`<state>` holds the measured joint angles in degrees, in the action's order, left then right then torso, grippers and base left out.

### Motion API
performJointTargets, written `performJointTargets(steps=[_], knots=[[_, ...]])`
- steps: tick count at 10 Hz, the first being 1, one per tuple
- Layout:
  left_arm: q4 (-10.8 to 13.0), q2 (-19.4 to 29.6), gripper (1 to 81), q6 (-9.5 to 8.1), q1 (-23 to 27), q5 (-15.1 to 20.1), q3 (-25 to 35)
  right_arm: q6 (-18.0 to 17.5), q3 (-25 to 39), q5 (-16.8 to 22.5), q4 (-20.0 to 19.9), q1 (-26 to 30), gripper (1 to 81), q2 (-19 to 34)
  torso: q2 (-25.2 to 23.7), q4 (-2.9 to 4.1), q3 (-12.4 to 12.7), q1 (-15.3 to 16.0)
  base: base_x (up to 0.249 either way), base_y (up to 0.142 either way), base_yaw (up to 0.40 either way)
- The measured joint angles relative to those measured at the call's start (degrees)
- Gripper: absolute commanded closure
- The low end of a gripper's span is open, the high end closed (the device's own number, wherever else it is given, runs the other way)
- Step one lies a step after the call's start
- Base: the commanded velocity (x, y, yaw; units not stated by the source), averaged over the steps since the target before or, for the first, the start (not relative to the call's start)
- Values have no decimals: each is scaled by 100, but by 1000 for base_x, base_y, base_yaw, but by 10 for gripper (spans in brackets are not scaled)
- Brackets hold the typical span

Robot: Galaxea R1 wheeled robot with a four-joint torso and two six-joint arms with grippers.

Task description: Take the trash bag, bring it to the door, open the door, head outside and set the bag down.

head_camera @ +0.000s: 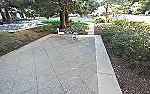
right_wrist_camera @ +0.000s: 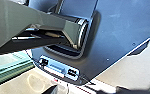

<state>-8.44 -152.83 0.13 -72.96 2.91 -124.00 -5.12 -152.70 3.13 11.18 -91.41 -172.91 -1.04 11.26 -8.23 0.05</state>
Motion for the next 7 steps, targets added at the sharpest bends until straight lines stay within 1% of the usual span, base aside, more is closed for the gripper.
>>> performJointTargets(steps=[4,5,6,7], knots=[[-388,278,811,0,800,436,33,0,-2,6,-2,30,10,11,2,0,-19,2,0,0,0],[-473,313,811,2,1006,535,33,-2,-2,2,-2,30,10,9,5,15,-39,2,0,0,0],[-558,316,811,2,1221,668,33,0,0,4,-2,30,10,11,5,94,-122,2,0,0,0],[-623,317,811,2,1379,794,16,0,0,9,-2,28,10,9,5,230,-245,2,0,0,0]])
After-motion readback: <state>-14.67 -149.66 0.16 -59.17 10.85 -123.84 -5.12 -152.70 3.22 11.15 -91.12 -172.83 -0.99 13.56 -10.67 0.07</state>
